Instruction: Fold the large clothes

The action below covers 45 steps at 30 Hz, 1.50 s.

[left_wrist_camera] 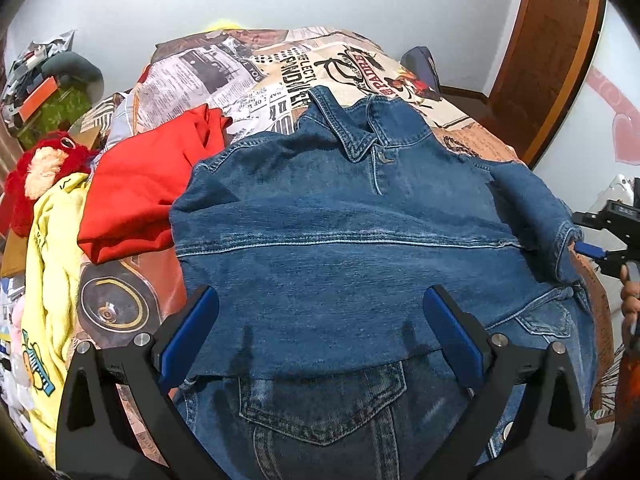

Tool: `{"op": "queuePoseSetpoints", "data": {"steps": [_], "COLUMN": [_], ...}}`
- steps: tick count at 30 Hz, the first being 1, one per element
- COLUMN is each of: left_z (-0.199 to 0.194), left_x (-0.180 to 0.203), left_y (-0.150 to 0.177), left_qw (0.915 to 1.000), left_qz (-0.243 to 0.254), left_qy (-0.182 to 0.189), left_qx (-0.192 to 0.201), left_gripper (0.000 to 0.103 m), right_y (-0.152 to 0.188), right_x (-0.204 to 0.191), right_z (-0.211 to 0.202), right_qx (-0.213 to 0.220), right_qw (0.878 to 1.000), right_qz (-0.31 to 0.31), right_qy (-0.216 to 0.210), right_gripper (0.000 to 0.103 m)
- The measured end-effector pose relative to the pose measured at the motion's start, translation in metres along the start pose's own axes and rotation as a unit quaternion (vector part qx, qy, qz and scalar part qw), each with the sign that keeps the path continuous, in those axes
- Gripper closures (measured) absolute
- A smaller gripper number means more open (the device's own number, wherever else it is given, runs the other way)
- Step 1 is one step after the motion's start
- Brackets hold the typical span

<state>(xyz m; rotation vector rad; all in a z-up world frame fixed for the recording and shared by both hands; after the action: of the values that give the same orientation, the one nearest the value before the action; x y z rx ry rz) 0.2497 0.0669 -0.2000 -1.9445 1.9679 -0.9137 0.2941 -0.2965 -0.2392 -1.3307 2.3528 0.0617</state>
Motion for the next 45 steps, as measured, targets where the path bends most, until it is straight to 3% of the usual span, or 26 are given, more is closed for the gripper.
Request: {"op": "queuePoseSetpoints", "data": {"steps": [5,7,8,11,17,22,27,31,38,41,45], "left_z": [0.003,0.004,0.004,0.002,-0.012,-0.035,-0.060,-0.080,-0.092,-0.088,-0.082], "left_x": [-0.005,-0.006,-0.007,-0.008,-0.012,-0.019,-0.031,-0.048,-0.077,-0.082,-0.078], "left_y": [-0.002,-0.002,-0.002,-0.002,-0.004,-0.007,-0.007,0.001,0.022,0.027,0.025], "left_qw": [1.0000,0.9999,0.9999,0.9999,0.9996,0.9986,0.9968,0.9955,0.9933,0.9923,0.9915], "left_qz": [-0.008,-0.012,-0.013,-0.014,-0.017,-0.018,-0.030,-0.043,-0.079,-0.096,-0.107], "left_qy": [0.002,0.003,0.004,0.006,0.009,0.009,0.003,-0.006,-0.014,-0.014,-0.005], "left_qx": [-0.001,-0.001,-0.001,0.003,0.021,0.049,0.074,0.085,0.082,0.077,0.073], "left_gripper": [0.000,0.000,0.000,0.000,0.000,0.000,0.000,0.000,0.000,0.000,0.000], "right_y": [-0.014,-0.018,-0.019,-0.017,-0.004,0.033,0.093,0.139,0.195,0.202,0.193], "right_x": [0.001,-0.007,-0.011,-0.029,-0.089,-0.160,-0.223,-0.250,-0.238,-0.229,-0.216], "right_z": [0.018,0.017,0.016,0.001,-0.057,-0.093,-0.089,-0.042,0.024,0.023,0.008], "right_qx": [0.000,0.013,0.015,0.055,0.149,0.180,0.151,0.089,-0.021,-0.035,-0.038], "right_qw": [0.999,1.000,1.000,0.997,0.980,0.955,0.928,0.915,0.895,0.887,0.886], "right_qz": [0.033,0.016,0.002,-0.040,-0.128,-0.234,-0.332,-0.390,-0.446,-0.460,-0.462], "right_qy": [-0.012,0.007,0.011,0.034,0.015,-0.032,-0.071,-0.052,-0.005,0.005,0.001], "right_gripper": [0.048,0.064,0.078,0.088,0.093,0.094,0.094,0.094,0.090,0.089,0.080]}}
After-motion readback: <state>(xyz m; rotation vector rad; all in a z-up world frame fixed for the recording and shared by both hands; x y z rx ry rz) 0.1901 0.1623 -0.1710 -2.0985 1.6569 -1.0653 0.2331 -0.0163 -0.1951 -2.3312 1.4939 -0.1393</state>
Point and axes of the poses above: each gripper's, at about its wrist camera, not at the fingertips, and z roughly the way its jaws point, x to its right, y to its underside, the point moved 2 cm from there along z, roughly the way its jaws point, and after that the axes turned 15 degrees about y, right-handed, at the moved point
